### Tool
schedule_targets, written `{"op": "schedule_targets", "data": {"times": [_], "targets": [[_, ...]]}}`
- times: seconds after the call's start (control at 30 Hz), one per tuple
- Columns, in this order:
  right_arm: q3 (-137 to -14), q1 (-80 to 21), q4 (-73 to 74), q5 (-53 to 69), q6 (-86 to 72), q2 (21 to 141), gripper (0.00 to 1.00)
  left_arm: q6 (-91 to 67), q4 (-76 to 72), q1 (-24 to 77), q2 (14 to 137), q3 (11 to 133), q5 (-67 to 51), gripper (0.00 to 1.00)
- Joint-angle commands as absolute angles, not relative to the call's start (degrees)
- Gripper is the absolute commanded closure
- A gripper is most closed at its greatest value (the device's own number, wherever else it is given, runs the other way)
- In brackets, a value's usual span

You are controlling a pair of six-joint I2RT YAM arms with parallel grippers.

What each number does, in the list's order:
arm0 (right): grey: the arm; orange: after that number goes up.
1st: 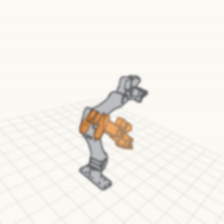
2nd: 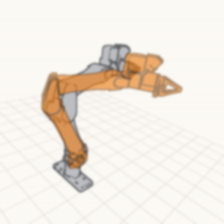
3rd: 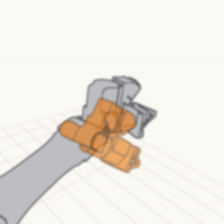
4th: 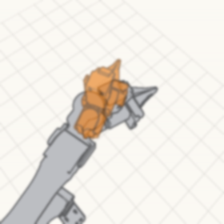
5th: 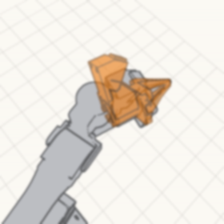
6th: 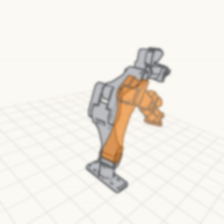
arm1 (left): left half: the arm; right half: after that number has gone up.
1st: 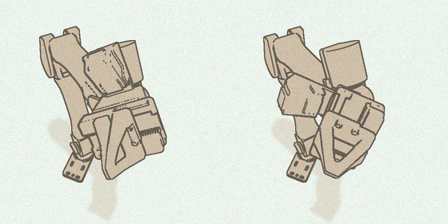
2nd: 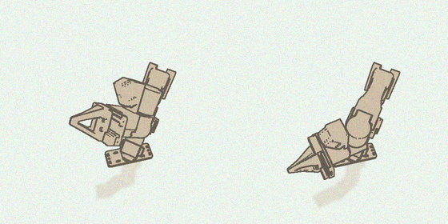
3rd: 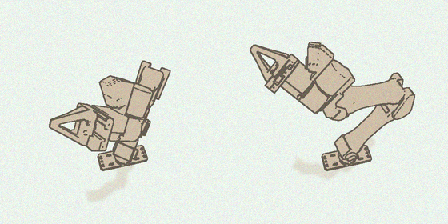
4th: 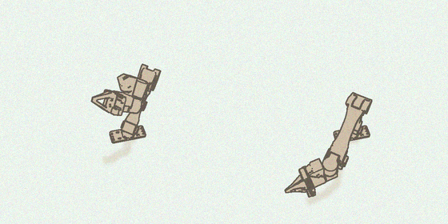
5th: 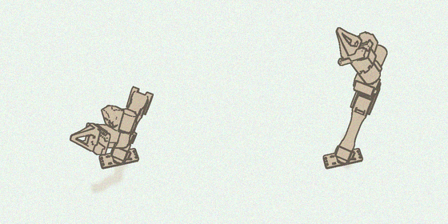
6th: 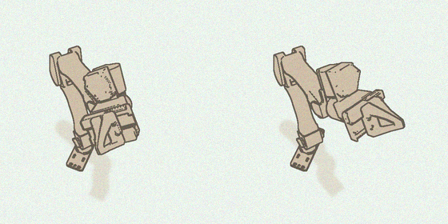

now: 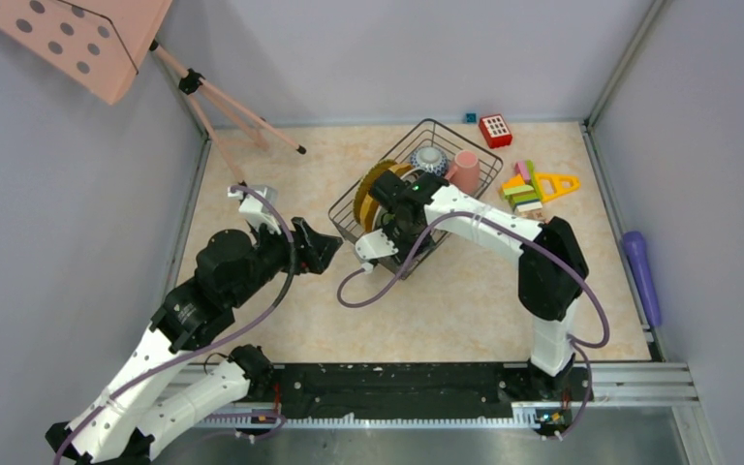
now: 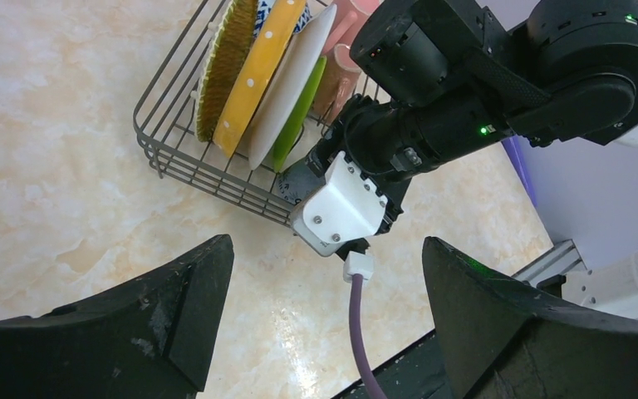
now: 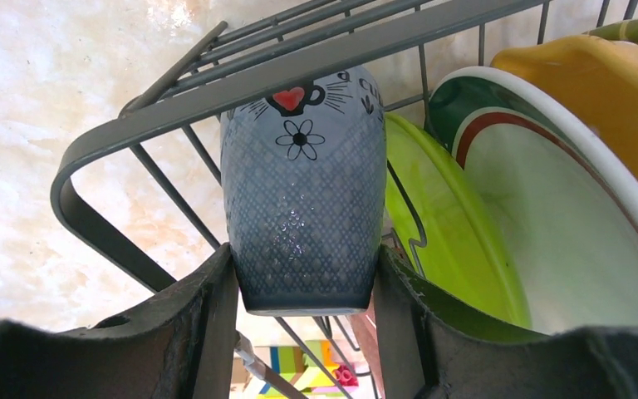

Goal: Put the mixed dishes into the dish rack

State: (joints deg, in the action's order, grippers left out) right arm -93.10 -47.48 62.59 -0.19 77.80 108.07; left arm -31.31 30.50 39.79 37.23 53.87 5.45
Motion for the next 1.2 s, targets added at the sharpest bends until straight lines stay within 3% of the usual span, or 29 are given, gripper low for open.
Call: {"op": "schedule_targets", "data": {"times": [0.0, 0.03, 0.1, 0.13, 0.6, 1.17], "targets": [[-98.39, -47.84, 64.47, -7.42, 75.08, 109.95, 0.54, -30.24, 29.38, 39.7, 36.56, 53.57, 5.11, 0.12], [-98.77, -47.89, 64.8, -7.14, 74.81, 110.25, 0.52, -30.17, 29.59, 39.65, 36.55, 53.54, 5.12, 0.12], [-98.96, -48.11, 64.91, -6.65, 74.74, 110.43, 0.11, -30.06, 29.86, 39.7, 36.4, 53.66, 5.1, 0.12], [-99.11, -48.16, 64.83, -6.25, 74.74, 110.42, 0.02, -29.98, 29.88, 39.75, 36.38, 53.7, 5.14, 0.12], [-97.65, -47.83, 57.11, 3.9, 72.58, 100.23, 0.01, -29.84, 30.46, 39.69, 37.43, 54.49, 5.62, 0.12], [-79.99, -42.49, 31.18, 17.82, 54.53, 84.47, 0.01, -30.32, 32.68, 39.69, 36.47, 55.37, 6.97, 0.12]]}}
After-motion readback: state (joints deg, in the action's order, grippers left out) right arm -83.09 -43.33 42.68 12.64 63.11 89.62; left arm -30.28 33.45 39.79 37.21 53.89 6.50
